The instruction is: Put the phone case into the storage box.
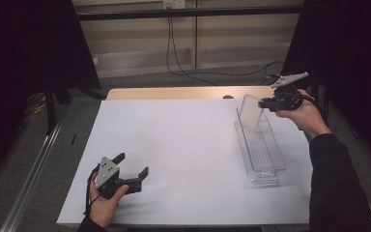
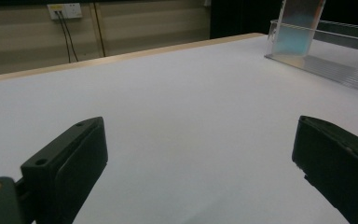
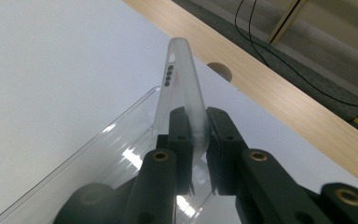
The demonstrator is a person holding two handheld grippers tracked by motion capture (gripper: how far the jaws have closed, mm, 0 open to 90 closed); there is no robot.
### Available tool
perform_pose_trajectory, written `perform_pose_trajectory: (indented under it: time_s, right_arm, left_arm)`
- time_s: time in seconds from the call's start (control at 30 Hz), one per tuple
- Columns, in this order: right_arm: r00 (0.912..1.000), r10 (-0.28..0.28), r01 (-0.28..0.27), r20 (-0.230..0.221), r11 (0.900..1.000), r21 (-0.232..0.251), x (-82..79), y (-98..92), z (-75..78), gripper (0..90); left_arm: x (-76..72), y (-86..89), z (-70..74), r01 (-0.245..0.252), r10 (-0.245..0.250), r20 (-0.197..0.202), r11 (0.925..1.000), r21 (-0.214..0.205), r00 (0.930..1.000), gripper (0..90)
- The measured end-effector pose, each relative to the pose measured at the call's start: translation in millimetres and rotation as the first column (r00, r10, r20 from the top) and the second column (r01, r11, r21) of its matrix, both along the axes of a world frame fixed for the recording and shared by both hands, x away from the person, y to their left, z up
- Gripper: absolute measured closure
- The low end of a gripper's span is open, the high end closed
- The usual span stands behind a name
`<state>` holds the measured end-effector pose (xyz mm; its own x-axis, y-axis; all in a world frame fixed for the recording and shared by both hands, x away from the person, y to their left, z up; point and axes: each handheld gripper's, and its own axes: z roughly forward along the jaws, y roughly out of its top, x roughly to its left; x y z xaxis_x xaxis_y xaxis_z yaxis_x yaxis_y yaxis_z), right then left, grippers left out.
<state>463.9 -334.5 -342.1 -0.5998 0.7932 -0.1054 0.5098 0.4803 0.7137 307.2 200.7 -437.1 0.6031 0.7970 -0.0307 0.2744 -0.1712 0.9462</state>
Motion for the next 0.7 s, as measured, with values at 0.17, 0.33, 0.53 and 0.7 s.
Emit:
perform_pose_trajectory:
  time_s: [0.17,0.33,0.53,0.7]
  right_arm:
    - [0.9994,-0.009,0.008,-0.035,1.0,-0.004,1.8,1.6,2.5,80.9]
    - [0.9997,0.025,-0.025,-0.005,0.994,-0.107,3.8,9.1,5.2,81.1]
    - [0.9988,0.041,-0.035,0.029,0.9817,-0.187,6.6,10.3,4.1,80.8]
    - [0.9967,0.042,-0.025,0.07,0.9729,-0.23,10.5,11.8,1.8,80.5]
  left_arm:
    - [0.1,-0.2,-0.2,0.001,-0.001,-0.002,1.0,-0.002,1.0,3.3]
    - [0.0,-0.2,-0.1,0.003,-0.003,-0.001,1.0,0.003,1.0,3.3]
    - [0.0,-0.5,-0.3,0.005,-0.005,-0.002,1.0,0.0,1.0,3.3]
    - [0.1,-0.9,-0.2,0.007,-0.007,-0.001,1.0,0.003,1.0,3.3]
